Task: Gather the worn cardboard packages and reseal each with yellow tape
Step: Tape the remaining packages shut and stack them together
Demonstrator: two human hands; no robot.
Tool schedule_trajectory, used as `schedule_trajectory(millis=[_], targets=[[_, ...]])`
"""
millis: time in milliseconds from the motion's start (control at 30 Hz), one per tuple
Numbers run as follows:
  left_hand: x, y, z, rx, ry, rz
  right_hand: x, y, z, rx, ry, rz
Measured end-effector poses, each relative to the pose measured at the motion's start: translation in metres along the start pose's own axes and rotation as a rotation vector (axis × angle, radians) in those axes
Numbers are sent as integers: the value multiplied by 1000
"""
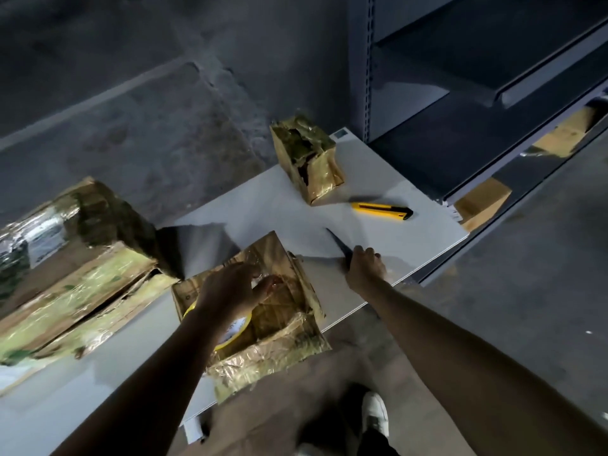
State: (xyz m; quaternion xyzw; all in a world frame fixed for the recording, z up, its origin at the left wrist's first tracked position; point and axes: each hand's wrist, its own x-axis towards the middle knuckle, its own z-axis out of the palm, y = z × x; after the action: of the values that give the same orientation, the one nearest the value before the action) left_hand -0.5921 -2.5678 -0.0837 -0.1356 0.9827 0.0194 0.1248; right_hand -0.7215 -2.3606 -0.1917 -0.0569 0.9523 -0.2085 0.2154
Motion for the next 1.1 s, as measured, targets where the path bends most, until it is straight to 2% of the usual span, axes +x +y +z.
schedule_trajectory(millis=[167,233,400,567,633,767,900,967,1100], targets=[[0,0,-3,30,-57,-61,10,2,4,-103,-10,-6],[-1,2,-8,3,-59,-77,12,-3,-2,-75,-54,4],[-13,1,-20,-55,-32,-121,-1,-18,-20,268,-180,36],[-32,-26,-18,-287,10,-173,-42,-54,-40,437,-110,-119],[-41,-43,-16,-375,-12,-172,-65,-74,-47,430,-66,-176],[-65,-75,-10,-600,-106,-138,-112,-106,-46,398,-82,-263],[-89,-104,0,-632,-207,-58,-165,-124,-27,334,-30,-264],[-94,-115,5,-648,-181,-12,-186,-127,-15,319,-16,-270],[-105,-120,6,-621,-24,63,-223,-129,0,268,25,-280]])
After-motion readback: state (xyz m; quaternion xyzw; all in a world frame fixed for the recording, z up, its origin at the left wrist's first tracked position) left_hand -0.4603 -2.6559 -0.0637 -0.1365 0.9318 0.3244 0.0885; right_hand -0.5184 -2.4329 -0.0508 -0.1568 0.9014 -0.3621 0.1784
